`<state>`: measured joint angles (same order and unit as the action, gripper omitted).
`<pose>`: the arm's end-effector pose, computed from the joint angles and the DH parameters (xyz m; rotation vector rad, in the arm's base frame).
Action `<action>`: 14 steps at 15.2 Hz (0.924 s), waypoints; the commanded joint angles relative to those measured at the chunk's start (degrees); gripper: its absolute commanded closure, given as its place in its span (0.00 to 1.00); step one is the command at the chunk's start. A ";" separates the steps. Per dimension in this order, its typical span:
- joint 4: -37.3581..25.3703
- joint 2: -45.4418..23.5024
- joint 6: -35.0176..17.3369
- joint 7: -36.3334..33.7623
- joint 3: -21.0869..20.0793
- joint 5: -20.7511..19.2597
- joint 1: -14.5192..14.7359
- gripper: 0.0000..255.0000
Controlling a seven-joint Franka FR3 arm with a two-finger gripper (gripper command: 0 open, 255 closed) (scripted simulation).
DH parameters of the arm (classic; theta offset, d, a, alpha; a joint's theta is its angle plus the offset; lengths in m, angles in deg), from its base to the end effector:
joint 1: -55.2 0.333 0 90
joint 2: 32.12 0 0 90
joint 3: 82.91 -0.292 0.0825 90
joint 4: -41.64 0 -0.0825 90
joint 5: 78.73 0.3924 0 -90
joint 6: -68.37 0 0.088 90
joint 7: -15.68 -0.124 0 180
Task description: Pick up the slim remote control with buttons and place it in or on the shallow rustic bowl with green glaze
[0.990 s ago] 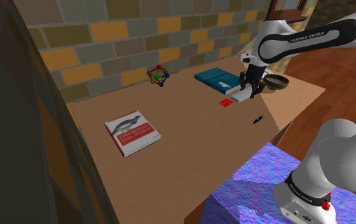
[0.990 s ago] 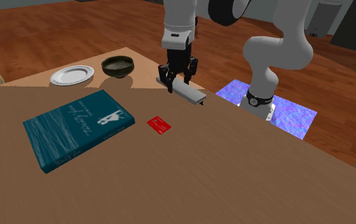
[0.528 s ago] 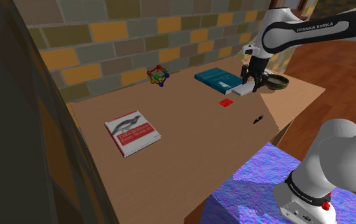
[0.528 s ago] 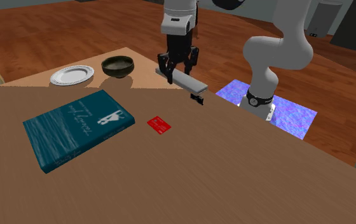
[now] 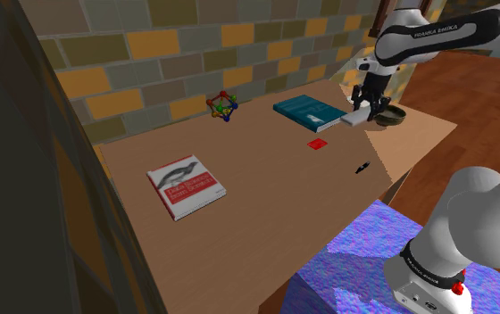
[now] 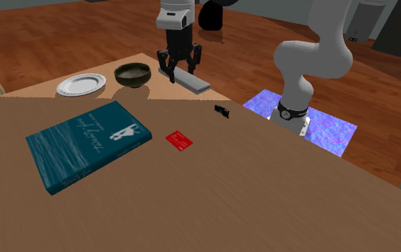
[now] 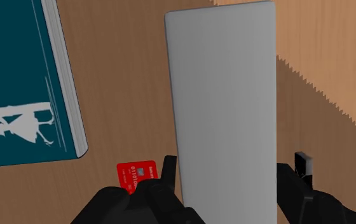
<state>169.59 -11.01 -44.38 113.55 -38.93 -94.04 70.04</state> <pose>0.4100 -0.2641 0.4334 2.4564 1.9363 0.0215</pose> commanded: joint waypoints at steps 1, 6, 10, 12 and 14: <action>-3.32 -3.19 -0.02 4.15 3.36 1.54 0.49 1.00; -11.07 -12.82 -0.36 15.49 12.20 8.45 1.70 1.00; -18.70 -25.20 0.76 27.87 18.57 19.98 0.20 1.00; -23.20 -32.10 2.43 34.05 18.90 26.55 -3.93 1.00; -28.13 -37.99 4.54 38.84 17.43 31.74 -9.58 1.00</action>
<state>144.03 -45.48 -40.79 149.27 -21.04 -65.67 63.34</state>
